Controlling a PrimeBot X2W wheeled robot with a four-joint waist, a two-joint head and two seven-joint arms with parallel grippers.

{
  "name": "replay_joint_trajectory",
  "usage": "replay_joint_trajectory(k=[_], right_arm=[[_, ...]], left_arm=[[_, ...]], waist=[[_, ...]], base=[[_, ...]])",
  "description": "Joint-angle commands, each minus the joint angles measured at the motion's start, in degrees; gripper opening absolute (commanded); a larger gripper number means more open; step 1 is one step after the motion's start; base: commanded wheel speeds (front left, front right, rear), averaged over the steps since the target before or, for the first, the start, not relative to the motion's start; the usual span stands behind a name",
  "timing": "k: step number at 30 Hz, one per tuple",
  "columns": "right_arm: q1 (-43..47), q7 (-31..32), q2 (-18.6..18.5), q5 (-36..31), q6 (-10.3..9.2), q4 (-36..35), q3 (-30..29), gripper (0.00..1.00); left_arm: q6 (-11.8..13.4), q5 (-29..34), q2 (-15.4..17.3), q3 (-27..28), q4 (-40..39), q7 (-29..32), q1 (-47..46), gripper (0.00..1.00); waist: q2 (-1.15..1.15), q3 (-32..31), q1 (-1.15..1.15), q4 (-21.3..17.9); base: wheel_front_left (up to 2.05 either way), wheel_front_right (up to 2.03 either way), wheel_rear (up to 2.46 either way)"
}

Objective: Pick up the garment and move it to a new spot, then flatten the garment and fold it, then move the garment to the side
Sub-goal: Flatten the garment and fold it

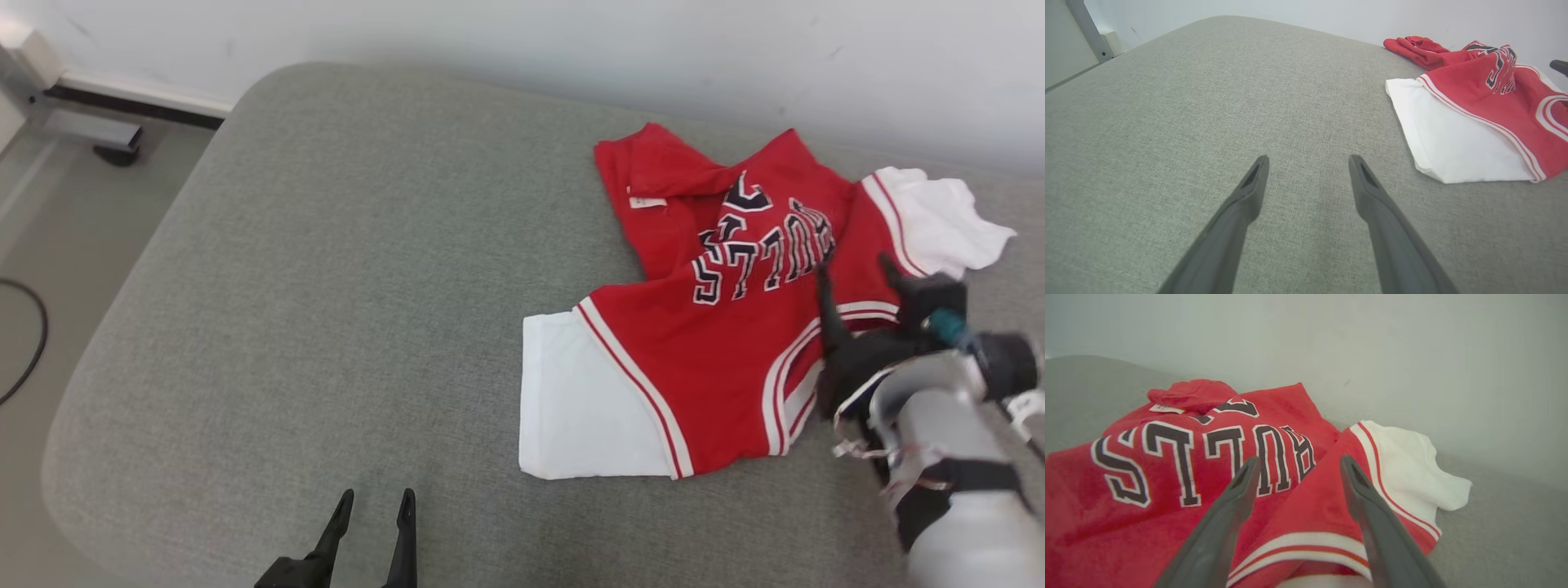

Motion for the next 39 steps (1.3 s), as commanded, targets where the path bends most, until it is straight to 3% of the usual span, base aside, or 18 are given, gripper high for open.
replay_joint_trajectory(k=[1,13,26,27,28,29,39], right_arm=[[1.97,-0.27,0.57,2.07,-0.16,-1.53,0.58,1.00],[22.23,-0.30,5.58,17.27,-0.16,-15.66,8.68,1.00],[24.71,-0.02,8.50,19.54,-0.16,-12.13,11.69,1.00],[24.33,-0.02,8.55,19.51,-0.16,-11.59,11.55,0.84],[24.08,-0.03,8.59,19.50,-0.16,-11.03,11.35,0.51],[23.87,-0.04,8.56,19.29,-0.16,-10.32,11.16,0.00],[24.67,-0.15,3.92,18.40,-0.21,-7.17,5.90,0.00]], left_arm=[[-0.06,0.52,0.01,0.36,0.17,-0.17,0.50,1.00],[-0.81,1.30,0.01,1.60,0.94,-0.17,2.30,1.00],[-0.85,1.17,0.01,1.70,1.21,-0.17,2.72,1.00],[-0.87,1.20,0.01,1.69,1.26,-0.17,2.66,1.00],[-0.89,1.19,0.00,1.70,1.31,-0.17,2.64,1.00],[-0.92,1.18,0.00,1.72,1.34,-0.17,2.64,1.00],[-1.05,1.77,0.00,3.37,1.52,-0.17,4.73,1.00]], waist=[[0.00,-1.20,0.00,-1.37],[0.00,-3.96,0.00,-3.93],[0.00,-4.33,0.00,-4.24],[0.00,-4.36,0.00,-4.17],[0.00,-4.42,0.00,-4.09],[0.00,-4.51,0.00,-3.99],[0.00,-6.72,0.00,-5.76]], base=[[0.00,0.00,0.00],[0.00,0.00,0.00],[0.00,0.00,0.00],[0.00,0.00,0.00],[0.00,0.00,0.00],[0.00,0.00,0.00],[0.00,0.00,0.00]])
